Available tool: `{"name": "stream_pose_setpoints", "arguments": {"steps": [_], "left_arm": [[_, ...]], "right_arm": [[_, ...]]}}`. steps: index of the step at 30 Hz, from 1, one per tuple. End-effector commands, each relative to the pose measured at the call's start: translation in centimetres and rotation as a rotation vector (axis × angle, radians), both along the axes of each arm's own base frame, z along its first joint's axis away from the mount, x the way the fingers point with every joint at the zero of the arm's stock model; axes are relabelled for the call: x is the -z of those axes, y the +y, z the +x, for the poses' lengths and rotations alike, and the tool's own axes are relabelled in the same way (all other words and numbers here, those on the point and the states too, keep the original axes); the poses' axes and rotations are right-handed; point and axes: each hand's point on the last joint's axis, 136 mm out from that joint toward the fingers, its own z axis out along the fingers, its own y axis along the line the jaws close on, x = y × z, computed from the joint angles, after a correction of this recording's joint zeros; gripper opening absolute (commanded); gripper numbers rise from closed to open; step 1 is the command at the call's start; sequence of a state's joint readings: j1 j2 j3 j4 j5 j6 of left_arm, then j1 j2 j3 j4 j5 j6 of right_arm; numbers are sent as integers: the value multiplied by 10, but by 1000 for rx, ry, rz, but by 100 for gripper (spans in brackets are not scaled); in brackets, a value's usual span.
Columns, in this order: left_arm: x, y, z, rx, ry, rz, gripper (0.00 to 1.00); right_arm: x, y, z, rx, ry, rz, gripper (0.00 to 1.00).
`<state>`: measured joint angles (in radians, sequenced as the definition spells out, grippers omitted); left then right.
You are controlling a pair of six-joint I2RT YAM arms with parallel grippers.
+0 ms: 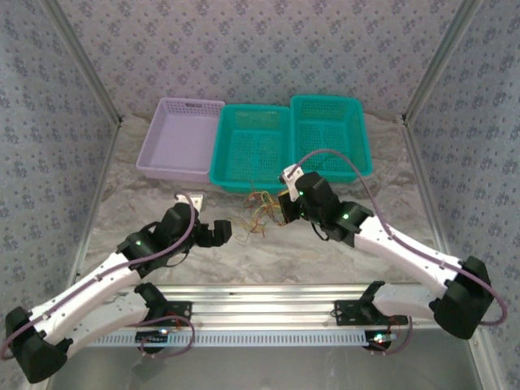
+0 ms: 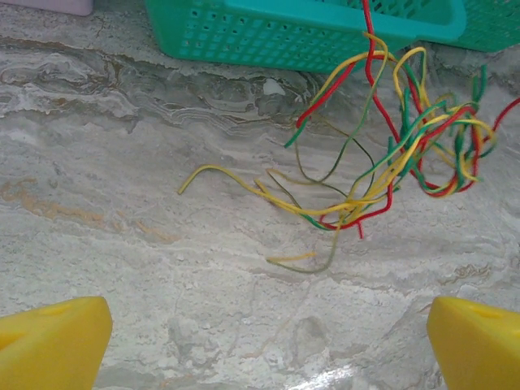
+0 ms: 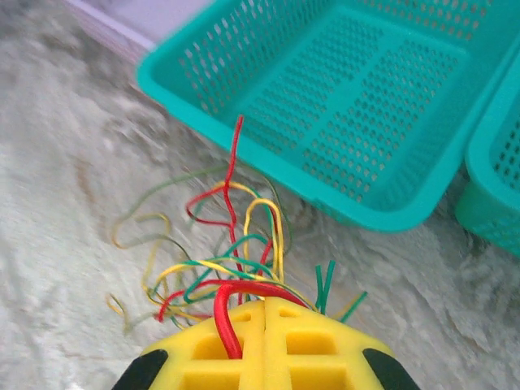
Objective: Untangle the cables
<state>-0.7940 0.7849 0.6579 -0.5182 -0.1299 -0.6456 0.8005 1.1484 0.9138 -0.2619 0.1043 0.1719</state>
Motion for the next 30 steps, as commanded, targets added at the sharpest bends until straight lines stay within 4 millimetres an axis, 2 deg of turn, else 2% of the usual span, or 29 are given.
{"name": "stream_pose_setpoints", "arguments": {"steps": [1,5,9,13,17,21,23,24,27,30], "left_arm": [[-27,-12,2,21,-38,-82,100],[-31,-20,2,39,-33,-108,100],[-27,-28,3,50,-15,-132,100],[-26,-37,5,52,-8,-184,100],[-36,-62,5,116,-2,-309,100],[-30,-71,5,142,19,-278,100],[-22,-71,3,144,36,-253,100],[-17,-69,1,143,47,-238,100],[-3,-66,-3,143,84,-205,100],[13,-67,-7,150,125,-168,100]], "right_arm": [[-51,11,-10,-73,-65,162,0],[-77,12,-21,-119,-87,225,0],[-91,13,-30,-154,-102,257,0],[-99,14,-35,-170,-100,287,0],[-103,16,-36,-179,-105,301,0],[-96,12,-33,-151,-91,277,0],[-88,3,-27,-93,-92,243,0],[-77,-7,-21,-29,-65,207,0],[-28,-21,-18,45,93,125,2],[14,-29,-21,94,189,91,38]]}}
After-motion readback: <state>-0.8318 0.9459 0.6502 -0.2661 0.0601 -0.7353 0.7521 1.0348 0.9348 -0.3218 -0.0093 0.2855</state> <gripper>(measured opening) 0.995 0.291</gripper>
